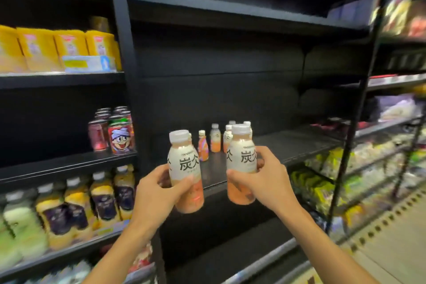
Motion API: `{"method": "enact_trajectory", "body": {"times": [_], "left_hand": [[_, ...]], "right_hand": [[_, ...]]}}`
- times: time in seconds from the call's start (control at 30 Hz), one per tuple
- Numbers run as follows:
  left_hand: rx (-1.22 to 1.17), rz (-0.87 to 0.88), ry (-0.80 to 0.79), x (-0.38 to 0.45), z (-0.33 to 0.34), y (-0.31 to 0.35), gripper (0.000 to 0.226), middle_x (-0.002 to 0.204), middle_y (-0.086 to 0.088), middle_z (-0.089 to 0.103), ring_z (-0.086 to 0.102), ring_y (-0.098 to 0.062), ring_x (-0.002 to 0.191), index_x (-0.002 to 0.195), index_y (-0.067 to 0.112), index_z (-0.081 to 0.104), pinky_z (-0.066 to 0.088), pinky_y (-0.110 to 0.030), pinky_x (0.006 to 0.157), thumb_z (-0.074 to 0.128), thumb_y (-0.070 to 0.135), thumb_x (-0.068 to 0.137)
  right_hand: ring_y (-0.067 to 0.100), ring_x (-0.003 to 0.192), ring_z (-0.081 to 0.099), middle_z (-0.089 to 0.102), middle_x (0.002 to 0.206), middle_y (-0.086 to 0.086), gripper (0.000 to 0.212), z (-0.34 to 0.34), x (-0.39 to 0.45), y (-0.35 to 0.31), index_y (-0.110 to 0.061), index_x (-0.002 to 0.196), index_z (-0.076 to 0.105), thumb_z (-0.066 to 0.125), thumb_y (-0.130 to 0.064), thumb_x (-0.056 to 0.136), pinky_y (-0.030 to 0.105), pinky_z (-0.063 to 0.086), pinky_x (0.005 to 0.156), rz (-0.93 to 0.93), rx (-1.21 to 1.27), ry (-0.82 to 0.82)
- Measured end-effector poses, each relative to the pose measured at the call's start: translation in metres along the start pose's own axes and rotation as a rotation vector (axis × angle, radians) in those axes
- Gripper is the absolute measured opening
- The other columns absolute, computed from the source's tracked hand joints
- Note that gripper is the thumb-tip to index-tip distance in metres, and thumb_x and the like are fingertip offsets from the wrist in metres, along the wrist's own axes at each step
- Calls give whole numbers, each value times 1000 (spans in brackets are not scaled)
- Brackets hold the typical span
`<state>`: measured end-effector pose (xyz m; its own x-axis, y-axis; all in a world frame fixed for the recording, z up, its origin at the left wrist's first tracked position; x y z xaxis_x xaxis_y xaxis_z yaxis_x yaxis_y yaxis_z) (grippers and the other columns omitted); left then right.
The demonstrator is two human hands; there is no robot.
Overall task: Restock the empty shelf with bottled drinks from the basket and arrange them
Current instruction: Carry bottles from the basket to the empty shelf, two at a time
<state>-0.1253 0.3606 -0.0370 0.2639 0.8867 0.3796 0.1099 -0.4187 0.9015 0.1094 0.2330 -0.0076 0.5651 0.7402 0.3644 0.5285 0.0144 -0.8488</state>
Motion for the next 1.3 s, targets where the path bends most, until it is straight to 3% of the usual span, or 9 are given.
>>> {"method": "enact_trajectory", "body": {"times": [0.13, 0.27, 0.47, 0.63, 0.7, 0.83, 1.0, 1.13, 1.3], "left_hand": [[-2, -16, -52, 3, 75, 0, 46, 107, 15, 74, 68, 1, 98, 116, 30, 70, 57, -35, 90, 87, 32, 73], [-9, -42, -119, 15, 137, -1, 53, 109, 16, 73, 67, -3, 103, 118, 30, 69, 56, -38, 94, 87, 37, 69], [-55, -70, -181, 56, 212, -19, 70, 114, 15, 72, 66, -4, 107, 123, 29, 67, 54, -36, 94, 85, 51, 59], [-72, -96, -180, 116, 257, -56, 66, 118, 14, 70, 65, -4, 109, 127, 27, 65, 56, -42, 95, 88, 40, 67], [-68, -87, -175, 145, 269, -69, 67, 120, 13, 70, 65, -5, 110, 128, 26, 65, 56, -40, 96, 87, 41, 67], [-65, -86, -160, 197, 285, -91, 62, 118, 16, 69, 64, -3, 109, 128, 27, 64, 54, -33, 95, 87, 36, 71], [-47, -121, -122, 242, 297, -122, 56, 109, 20, 68, 65, -1, 103, 122, 27, 64, 53, -23, 83, 88, 33, 72], [-23, -156, -82, 264, 306, -154, 68, 120, 12, 71, 67, -8, 109, 131, 21, 64, 57, -35, 94, 90, 32, 69], [-11, -210, -3, 277, 326, -185, 65, 113, 13, 73, 68, -2, 103, 126, 23, 66, 57, -28, 90, 92, 27, 67]], "right_hand": [[1, 87, 69, 71, 97, -16, 65, -59, 14, 41, -42, 118, 55, 90, -49, 63, 40, 63, 73, 28, -48, 48], [-2, 88, 68, 70, 95, -17, 62, -96, 31, 77, -41, 116, 54, 90, -47, 65, 37, 62, 80, 59, -80, 72], [-2, 86, 66, 68, 94, -19, 63, -119, 79, 127, -39, 120, 53, 89, -46, 68, 22, 53, 72, 91, -130, 107], [1, 88, 67, 68, 97, -19, 66, -112, 139, 169, -38, 122, 52, 90, -46, 68, 27, 58, 75, 96, -136, 130], [2, 90, 67, 67, 99, -19, 67, -104, 168, 182, -38, 122, 50, 89, -47, 69, 30, 60, 77, 92, -150, 124], [-1, 89, 65, 64, 97, -21, 67, -88, 223, 200, -38, 122, 47, 89, -45, 71, 20, 54, 72, 84, -151, 115], [-2, 86, 65, 66, 94, -18, 64, -70, 278, 225, -33, 122, 52, 89, -42, 71, 17, 48, 67, 93, -136, 102], [-2, 87, 63, 63, 94, -19, 67, -51, 318, 254, -31, 125, 51, 90, -40, 72, 17, 48, 67, 88, -127, 52], [3, 88, 62, 62, 95, -18, 68, -25, 364, 298, -30, 126, 51, 91, -41, 72, 22, 49, 70, 85, -111, -25]]}}
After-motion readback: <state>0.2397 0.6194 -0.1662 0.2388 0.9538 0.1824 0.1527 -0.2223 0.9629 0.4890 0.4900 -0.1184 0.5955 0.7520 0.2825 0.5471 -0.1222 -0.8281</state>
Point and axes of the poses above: each hand's wrist, its own x-axis towards the middle knuckle, its own z-axis out of the palm, y = z × x, the point moved 7 cm from there along x, towards the middle knuckle
